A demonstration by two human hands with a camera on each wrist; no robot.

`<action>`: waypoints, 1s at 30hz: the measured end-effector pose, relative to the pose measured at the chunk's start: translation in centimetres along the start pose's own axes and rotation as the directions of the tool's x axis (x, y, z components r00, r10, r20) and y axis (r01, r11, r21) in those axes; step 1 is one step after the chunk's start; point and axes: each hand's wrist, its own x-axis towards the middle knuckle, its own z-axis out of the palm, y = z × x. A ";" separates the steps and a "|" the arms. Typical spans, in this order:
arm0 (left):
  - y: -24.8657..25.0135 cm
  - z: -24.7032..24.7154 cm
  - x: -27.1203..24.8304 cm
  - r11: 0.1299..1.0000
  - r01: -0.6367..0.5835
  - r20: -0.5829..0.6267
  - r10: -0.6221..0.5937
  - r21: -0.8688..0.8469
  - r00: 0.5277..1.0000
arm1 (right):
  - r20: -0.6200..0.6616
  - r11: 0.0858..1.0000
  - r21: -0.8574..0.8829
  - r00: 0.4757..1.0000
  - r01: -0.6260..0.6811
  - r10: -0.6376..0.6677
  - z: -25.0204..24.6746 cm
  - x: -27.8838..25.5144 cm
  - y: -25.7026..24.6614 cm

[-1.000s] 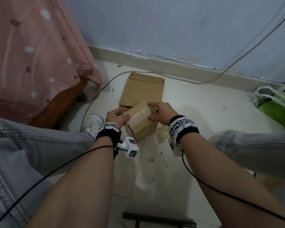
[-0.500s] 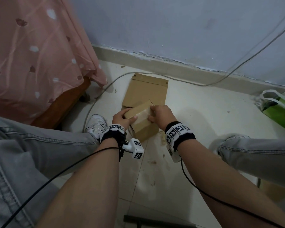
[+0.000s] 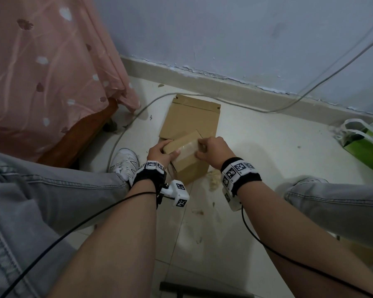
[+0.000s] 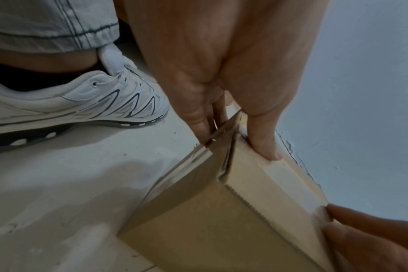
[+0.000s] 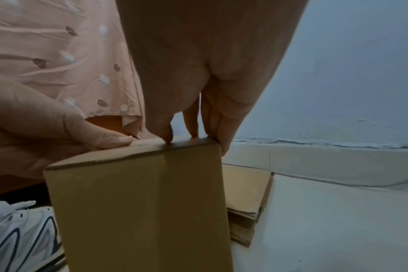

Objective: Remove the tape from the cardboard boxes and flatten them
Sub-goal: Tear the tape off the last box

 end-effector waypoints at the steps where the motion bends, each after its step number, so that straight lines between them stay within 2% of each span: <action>1: 0.0 0.1 -0.1 1.000 -0.002 0.000 0.002 -0.007 1.000 | -0.005 1.000 -0.022 1.000 -0.003 0.003 0.1 0.1 -0.1; 7: -0.1 0.1 0.1 1.000 -0.002 -0.009 0.002 -0.013 1.000 | -0.038 0.998 -0.063 0.999 -0.026 0.024 0.4 0.5 -0.7; 10: -0.1 0.0 0.1 1.000 0.001 0.007 -0.001 -0.017 1.000 | -0.074 1.000 -0.023 0.997 -0.021 0.019 0.5 0.7 -0.2; 15: -0.2 0.0 0.2 0.999 0.008 0.012 -0.007 -0.031 1.000 | -0.147 0.969 0.245 0.988 -0.014 0.051 0.2 0.1 0.8; 18: -0.3 0.1 0.3 0.999 0.011 0.013 -0.011 -0.042 1.000 | -0.191 0.944 0.328 0.977 -0.022 0.089 0.5 -0.1 1.0; 22: -0.4 0.1 0.3 0.998 0.001 0.005 -0.001 -0.056 1.000 | -0.218 0.843 0.525 0.938 -0.120 0.269 1.1 0.3 1.5; 24: -0.5 0.1 0.3 0.998 0.001 0.007 0.000 -0.067 1.000 | -0.216 0.807 0.573 0.924 -0.143 0.317 1.2 0.5 1.8; 26: -0.4 0.1 0.3 0.998 0.001 0.009 0.000 -0.068 1.000 | -0.222 0.830 0.537 0.923 -0.152 0.313 1.2 0.6 1.8; 30: -0.3 0.1 0.3 0.997 -0.007 -0.002 0.007 -0.072 1.000 | -0.232 0.968 0.233 0.962 -0.090 0.145 1.1 0.8 0.4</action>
